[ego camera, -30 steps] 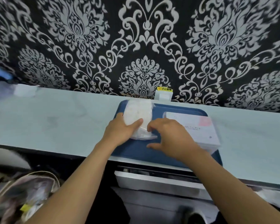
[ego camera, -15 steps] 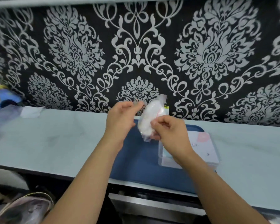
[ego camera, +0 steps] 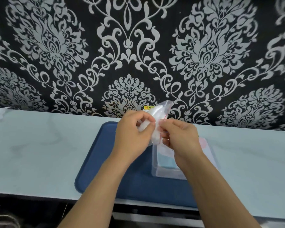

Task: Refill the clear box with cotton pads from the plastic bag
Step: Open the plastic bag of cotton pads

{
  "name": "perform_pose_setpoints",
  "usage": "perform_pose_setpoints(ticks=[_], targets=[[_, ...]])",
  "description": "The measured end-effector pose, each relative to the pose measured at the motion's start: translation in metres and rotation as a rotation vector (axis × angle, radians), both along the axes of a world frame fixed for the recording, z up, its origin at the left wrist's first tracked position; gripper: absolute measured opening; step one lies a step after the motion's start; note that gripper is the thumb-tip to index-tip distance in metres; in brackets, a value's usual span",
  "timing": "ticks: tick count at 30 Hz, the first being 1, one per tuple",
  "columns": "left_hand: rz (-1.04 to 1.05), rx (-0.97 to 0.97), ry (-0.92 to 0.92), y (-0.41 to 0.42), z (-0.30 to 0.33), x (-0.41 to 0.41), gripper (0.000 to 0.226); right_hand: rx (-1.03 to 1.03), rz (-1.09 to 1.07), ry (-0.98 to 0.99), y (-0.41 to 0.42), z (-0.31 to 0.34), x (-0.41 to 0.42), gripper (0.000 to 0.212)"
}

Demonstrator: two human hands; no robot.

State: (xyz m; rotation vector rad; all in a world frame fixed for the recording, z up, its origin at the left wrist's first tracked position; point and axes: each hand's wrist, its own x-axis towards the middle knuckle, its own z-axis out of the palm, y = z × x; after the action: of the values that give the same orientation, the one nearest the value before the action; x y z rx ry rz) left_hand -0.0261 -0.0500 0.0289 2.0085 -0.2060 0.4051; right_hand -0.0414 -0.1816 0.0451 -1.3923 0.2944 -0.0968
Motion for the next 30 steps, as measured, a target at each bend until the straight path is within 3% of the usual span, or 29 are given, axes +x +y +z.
perform_pose_setpoints(ticks=[2,5,8,12,17,22,26,30], targets=[[-0.020,-0.086,0.035,-0.005,0.004,-0.004,0.005,-0.080,0.021,-0.027,-0.001,0.002,-0.005,0.017],[-0.002,-0.193,0.053,-0.013,0.007,-0.008,0.029,-0.199,0.077,-0.084,-0.006,0.007,-0.012,0.012],[0.105,-0.018,-0.018,-0.018,0.010,-0.017,0.043,-0.242,0.193,-0.063,-0.012,0.006,-0.017,0.010],[0.104,0.128,-0.071,-0.014,0.011,-0.025,0.030,-0.267,0.300,0.003,-0.019,0.004,-0.021,0.007],[-0.120,0.042,0.049,0.001,0.007,-0.025,0.021,-0.253,0.380,0.093,-0.025,0.004,-0.022,0.007],[-0.265,-0.108,0.164,0.016,0.007,-0.022,0.016,-0.184,0.465,0.147,-0.026,0.007,-0.021,0.028],[-0.275,-0.119,0.154,0.021,0.001,-0.020,0.015,-0.072,0.534,0.135,-0.030,0.007,-0.022,0.018],[-0.226,-0.098,0.090,0.023,0.001,-0.022,0.019,0.024,0.447,0.074,-0.023,0.003,-0.021,0.006]])
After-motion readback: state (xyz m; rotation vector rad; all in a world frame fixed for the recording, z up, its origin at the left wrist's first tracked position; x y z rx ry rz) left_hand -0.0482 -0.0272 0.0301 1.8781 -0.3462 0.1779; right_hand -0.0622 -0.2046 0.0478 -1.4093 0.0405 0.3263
